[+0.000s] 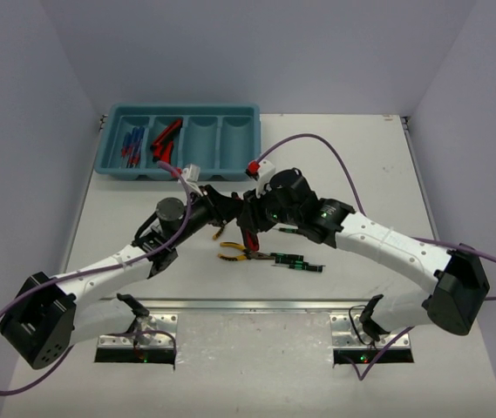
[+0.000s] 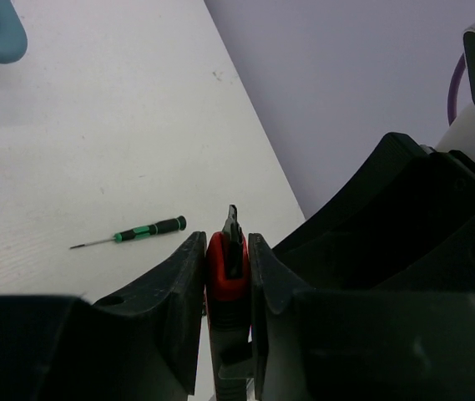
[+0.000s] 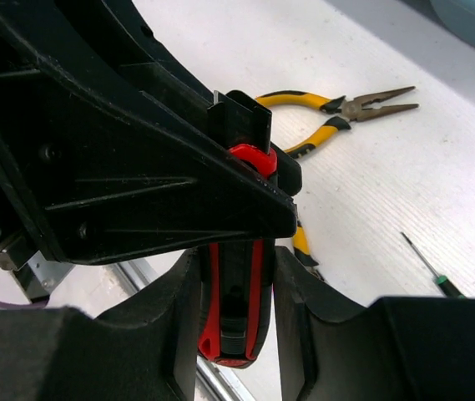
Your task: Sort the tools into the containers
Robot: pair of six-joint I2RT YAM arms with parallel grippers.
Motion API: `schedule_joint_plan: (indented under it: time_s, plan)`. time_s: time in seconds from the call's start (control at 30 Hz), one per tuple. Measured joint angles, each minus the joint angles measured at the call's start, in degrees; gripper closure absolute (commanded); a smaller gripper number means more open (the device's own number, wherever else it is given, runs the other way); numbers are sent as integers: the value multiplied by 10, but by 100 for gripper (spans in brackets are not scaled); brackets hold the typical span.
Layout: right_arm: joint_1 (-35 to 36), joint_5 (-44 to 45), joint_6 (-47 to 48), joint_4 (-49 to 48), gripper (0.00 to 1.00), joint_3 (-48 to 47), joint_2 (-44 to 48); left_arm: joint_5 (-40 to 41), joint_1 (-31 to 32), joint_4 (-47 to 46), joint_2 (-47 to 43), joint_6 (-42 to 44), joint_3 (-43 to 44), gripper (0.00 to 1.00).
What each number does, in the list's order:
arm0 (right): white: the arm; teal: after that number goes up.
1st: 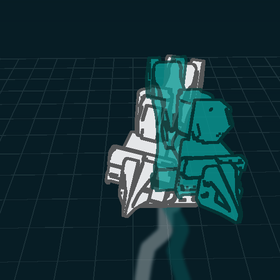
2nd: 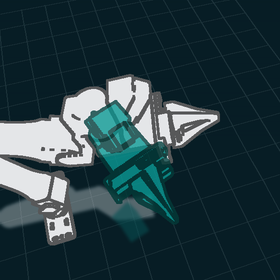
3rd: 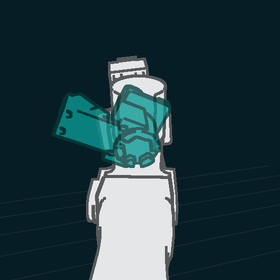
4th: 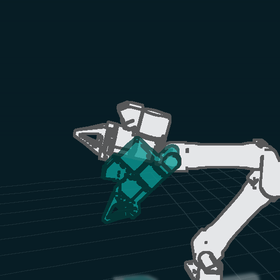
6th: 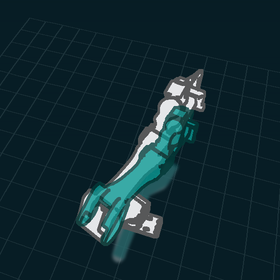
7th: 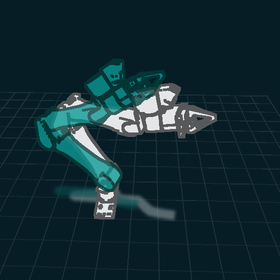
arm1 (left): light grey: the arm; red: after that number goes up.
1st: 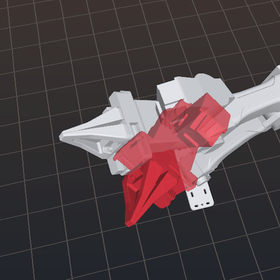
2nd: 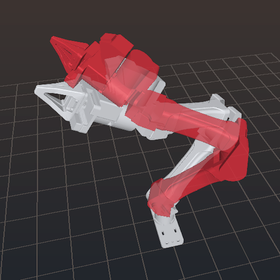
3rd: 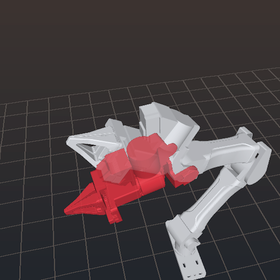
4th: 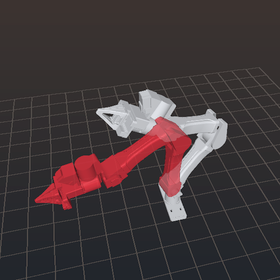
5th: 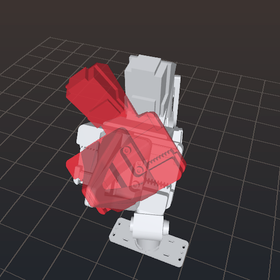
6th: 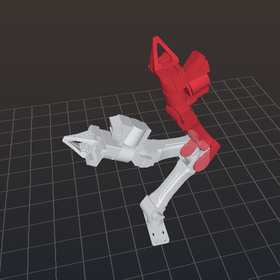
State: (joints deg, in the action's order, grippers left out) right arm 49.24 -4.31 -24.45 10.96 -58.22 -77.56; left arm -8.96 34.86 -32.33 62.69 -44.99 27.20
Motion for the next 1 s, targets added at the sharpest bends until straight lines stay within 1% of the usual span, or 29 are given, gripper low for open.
schedule_joint_plan:
  time_s: [0.07, 0.1, 0.23, 0.3, 0.33, 0.47, 0.6, 0.67, 0.73, 0.87, 1.0]
  plan:
    - [-2, 10, -2, 1, 6, 0, 1, 2, 0, 14, 16, 9, 19, 100]
    - [-2, 12, -2, -2, 1, 1, 2, 5, 1, 30, 24, 16, 34, 100]
    - [-1, 41, 6, 3, 1, 7, 31, 35, 0, 113, 51, 58, 106, 100]
    - [0, 71, 13, 17, 1, 14, 65, 48, -16, 162, 69, 85, 147, 100]
    - [-1, 90, 18, 29, 1, 20, 87, 55, -31, 188, 81, 99, 171, 100]
    - [-4, 159, 35, 72, 1, 42, 182, 100, -125, 264, 149, 148, 266, 100]
    - [-8, 210, 54, 88, 1, 71, 258, 133, -199, 345, 232, 201, 377, 100]
    - [-8, 221, 62, 96, 1, 82, 277, 145, -231, 395, 288, 238, 465, 100]
    - [-8, 222, 68, 103, 1, 92, 283, 146, -252, 419, 337, 273, 548, 100]
    - [-8, 216, 80, 118, 1, 117, 284, 153, -296, 449, 413, 347, 688, 100]
    - [-8, 205, 84, 134, 1, 135, 293, 148, -333, 469, 484, 428, 782, 100]
